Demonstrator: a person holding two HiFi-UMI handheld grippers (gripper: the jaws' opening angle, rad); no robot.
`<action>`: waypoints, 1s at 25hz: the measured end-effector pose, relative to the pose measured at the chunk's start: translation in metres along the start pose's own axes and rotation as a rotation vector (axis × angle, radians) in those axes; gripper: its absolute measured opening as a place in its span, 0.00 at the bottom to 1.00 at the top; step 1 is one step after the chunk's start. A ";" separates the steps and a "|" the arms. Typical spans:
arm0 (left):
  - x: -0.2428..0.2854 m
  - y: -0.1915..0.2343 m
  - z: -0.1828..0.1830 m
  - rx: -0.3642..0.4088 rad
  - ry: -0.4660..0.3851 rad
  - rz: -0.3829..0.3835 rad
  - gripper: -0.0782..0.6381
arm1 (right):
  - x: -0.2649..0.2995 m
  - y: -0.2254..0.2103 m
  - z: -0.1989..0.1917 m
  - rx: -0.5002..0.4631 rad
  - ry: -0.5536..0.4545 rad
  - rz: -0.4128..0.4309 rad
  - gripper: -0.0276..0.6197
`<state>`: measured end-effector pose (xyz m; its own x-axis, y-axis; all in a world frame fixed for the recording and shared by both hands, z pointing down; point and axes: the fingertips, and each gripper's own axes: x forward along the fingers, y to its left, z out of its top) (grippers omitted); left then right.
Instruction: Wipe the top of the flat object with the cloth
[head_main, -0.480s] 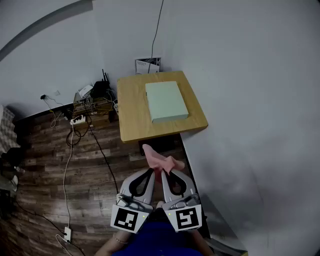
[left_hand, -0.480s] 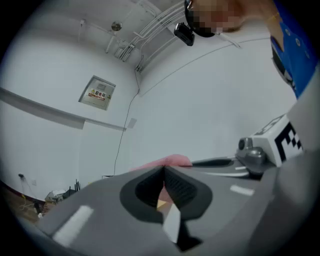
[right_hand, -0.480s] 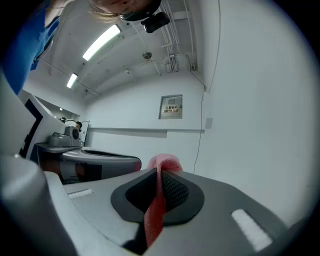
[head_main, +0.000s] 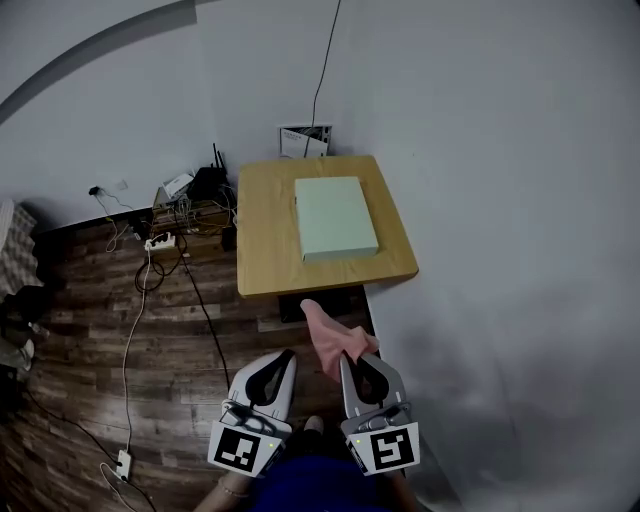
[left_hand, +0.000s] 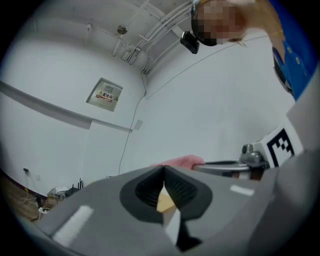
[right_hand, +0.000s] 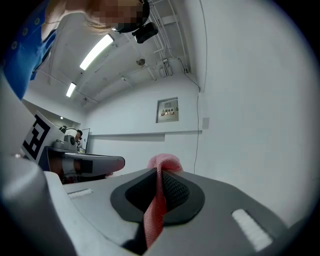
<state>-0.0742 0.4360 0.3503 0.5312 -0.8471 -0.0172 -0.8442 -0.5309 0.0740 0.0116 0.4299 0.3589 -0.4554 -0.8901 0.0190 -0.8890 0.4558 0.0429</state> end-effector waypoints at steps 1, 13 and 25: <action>0.002 0.002 -0.002 -0.003 0.000 0.005 0.12 | 0.002 -0.004 -0.002 -0.003 0.004 0.005 0.07; 0.086 0.043 -0.002 0.017 -0.069 -0.024 0.12 | 0.081 -0.049 -0.016 -0.006 -0.004 0.000 0.07; 0.221 0.142 -0.014 -0.012 0.044 -0.139 0.12 | 0.233 -0.103 -0.006 -0.037 -0.010 -0.083 0.07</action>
<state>-0.0757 0.1733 0.3712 0.6459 -0.7633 0.0155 -0.7614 -0.6425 0.0861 -0.0025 0.1752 0.3645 -0.3809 -0.9246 0.0039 -0.9215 0.3799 0.0811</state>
